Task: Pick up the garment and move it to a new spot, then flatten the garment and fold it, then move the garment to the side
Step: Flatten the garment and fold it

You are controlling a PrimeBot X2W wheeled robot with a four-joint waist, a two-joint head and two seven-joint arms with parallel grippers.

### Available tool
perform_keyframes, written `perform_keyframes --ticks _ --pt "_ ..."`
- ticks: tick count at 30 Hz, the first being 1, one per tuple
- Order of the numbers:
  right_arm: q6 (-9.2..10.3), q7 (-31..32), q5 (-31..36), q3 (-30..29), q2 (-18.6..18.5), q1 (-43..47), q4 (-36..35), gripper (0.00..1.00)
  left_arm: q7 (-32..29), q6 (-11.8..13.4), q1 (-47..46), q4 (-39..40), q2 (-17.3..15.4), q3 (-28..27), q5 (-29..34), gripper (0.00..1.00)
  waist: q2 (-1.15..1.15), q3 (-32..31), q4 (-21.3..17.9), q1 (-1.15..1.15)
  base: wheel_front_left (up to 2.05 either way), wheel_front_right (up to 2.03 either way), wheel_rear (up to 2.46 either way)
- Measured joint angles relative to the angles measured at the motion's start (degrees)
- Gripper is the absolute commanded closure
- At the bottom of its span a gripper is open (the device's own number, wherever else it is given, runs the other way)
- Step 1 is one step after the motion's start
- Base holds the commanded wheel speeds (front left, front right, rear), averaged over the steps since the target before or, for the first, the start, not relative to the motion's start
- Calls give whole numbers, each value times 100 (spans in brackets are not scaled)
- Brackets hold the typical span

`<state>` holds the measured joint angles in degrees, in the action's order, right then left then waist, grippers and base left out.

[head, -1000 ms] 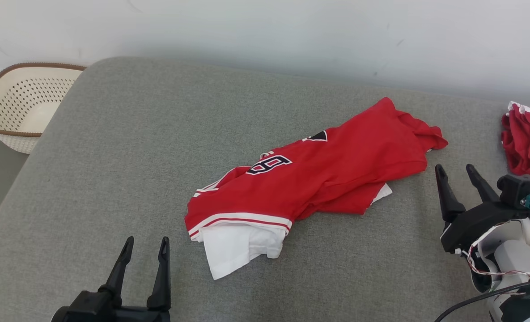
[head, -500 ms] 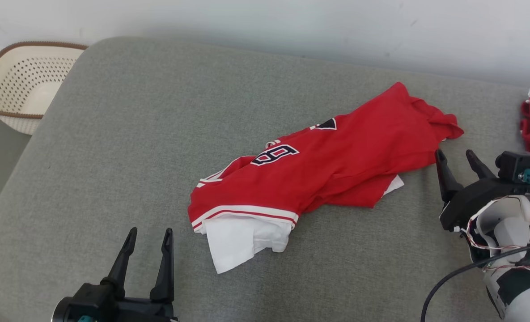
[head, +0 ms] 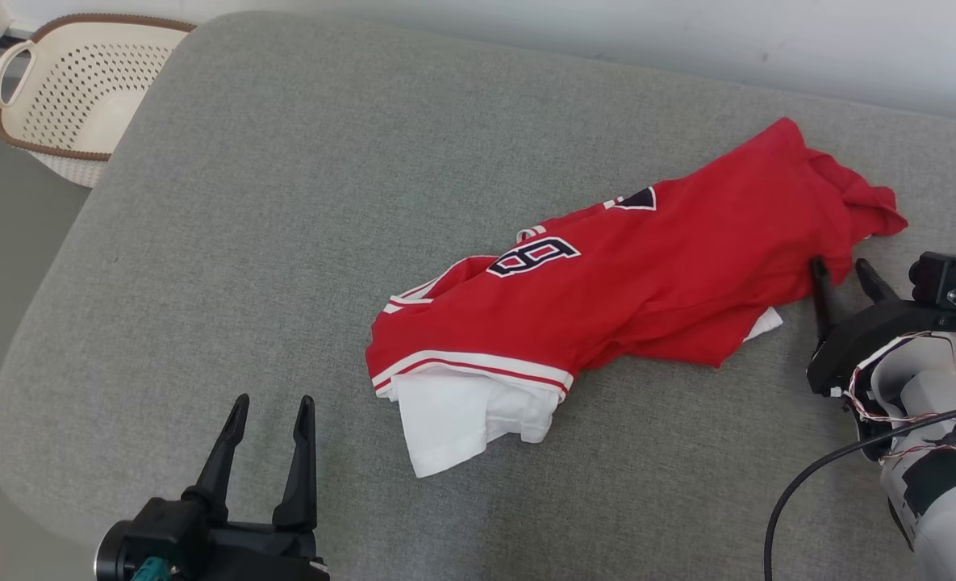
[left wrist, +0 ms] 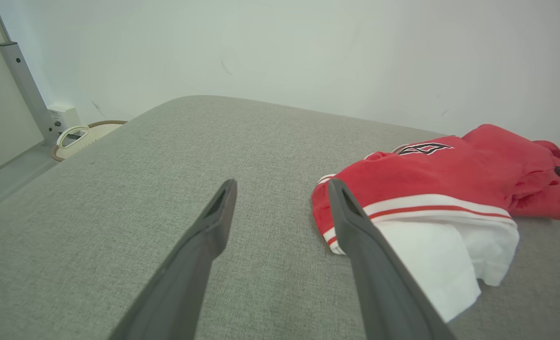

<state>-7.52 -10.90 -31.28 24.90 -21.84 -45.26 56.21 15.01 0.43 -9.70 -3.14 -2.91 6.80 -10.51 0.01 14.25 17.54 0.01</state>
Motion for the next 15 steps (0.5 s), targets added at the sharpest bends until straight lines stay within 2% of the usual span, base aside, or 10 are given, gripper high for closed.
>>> perform_keyframes --ticks 9,15 --pt "0 -294 -45 219 21 -149 163 100 0 27 -23 -26 1 7 -3 0 0 79 26 0 0 0 0" --pt "0 -385 -122 333 -7 -24 -156 100 0 52 5 -110 1 26 -7 0 0 -83 -44 -1 0 0 0"
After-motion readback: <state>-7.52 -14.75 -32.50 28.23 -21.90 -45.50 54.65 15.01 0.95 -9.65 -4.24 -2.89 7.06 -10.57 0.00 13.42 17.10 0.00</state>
